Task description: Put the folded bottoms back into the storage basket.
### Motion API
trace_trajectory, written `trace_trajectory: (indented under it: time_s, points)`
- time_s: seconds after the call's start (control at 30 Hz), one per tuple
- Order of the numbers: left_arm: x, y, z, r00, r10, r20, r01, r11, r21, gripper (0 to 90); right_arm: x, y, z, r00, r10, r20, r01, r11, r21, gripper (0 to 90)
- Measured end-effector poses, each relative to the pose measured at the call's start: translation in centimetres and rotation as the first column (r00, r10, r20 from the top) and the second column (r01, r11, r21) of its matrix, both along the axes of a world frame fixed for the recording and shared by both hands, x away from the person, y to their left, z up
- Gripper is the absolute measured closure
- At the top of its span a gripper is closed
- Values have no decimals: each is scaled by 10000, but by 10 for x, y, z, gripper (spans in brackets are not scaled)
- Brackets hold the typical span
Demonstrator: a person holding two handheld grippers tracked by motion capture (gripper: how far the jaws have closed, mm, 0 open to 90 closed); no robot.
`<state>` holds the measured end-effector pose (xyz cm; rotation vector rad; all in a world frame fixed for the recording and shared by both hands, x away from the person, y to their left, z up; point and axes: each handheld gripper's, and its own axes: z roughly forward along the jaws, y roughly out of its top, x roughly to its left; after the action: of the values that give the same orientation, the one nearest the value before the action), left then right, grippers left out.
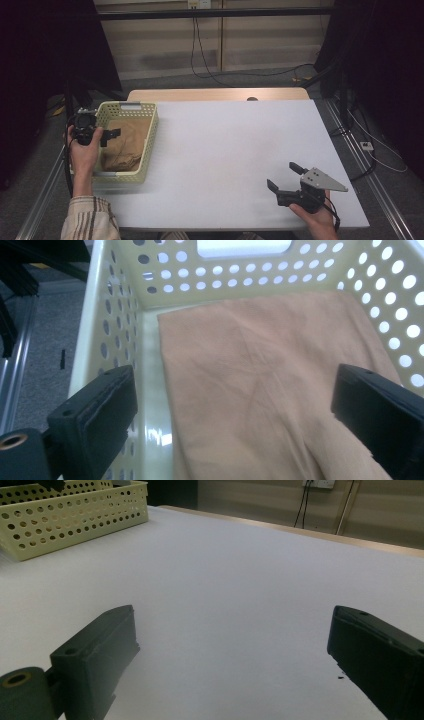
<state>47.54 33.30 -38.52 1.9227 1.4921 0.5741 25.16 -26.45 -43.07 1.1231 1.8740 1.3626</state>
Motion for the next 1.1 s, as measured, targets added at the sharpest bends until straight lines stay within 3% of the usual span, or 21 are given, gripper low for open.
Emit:
trace_trajectory:
  time_s: [0.13,0.23,0.37,0.43,0.53,0.6,0.7,0.87,1.03,1.1]
  points:
    - [-4,-1,4,9995,-179,279,182,9998,-109,51,0,0,0,10000,8,-21,-8,10000,37,60]
    - [-7,-4,8,9984,-116,558,104,9997,206,52,0,-1,0,10000,7,-31,-7,10000,66,60]
    - [-10,-5,10,9959,-574,694,587,9981,-172,53,0,-2,-1,10000,-2,-54,2,9999,120,60]
    - [-11,-8,12,9934,-594,978,601,9982,-47,53,1,-2,-1,10000,-1,-59,1,9999,119,60]
    - [-13,-9,15,9869,-606,1494,598,9982,97,53,1,-3,-1,10000,-23,-44,23,9999,131,60]
    - [-14,-8,17,9812,-520,1859,537,9985,-43,50,1,-3,-1,10000,-26,-45,27,9999,127,60]
    - [-16,-6,20,9635,-463,2635,564,9979,-309,48,0,-3,0,10000,-3,-60,4,9999,161,60]
    - [-18,-9,23,9533,-581,2965,831,9939,-725,46,2,-3,-1,9999,-24,-99,26,9999,171,60]
    - [-18,-12,24,9524,-696,2967,966,9923,-775,42,1,-3,-1,9999,-62,-106,65,9998,213,60]
    - [-20,-13,25,9486,-1066,2980,1317,9891,-654,42,0,-3,0,9999,-132,-65,133,9997,209,60]
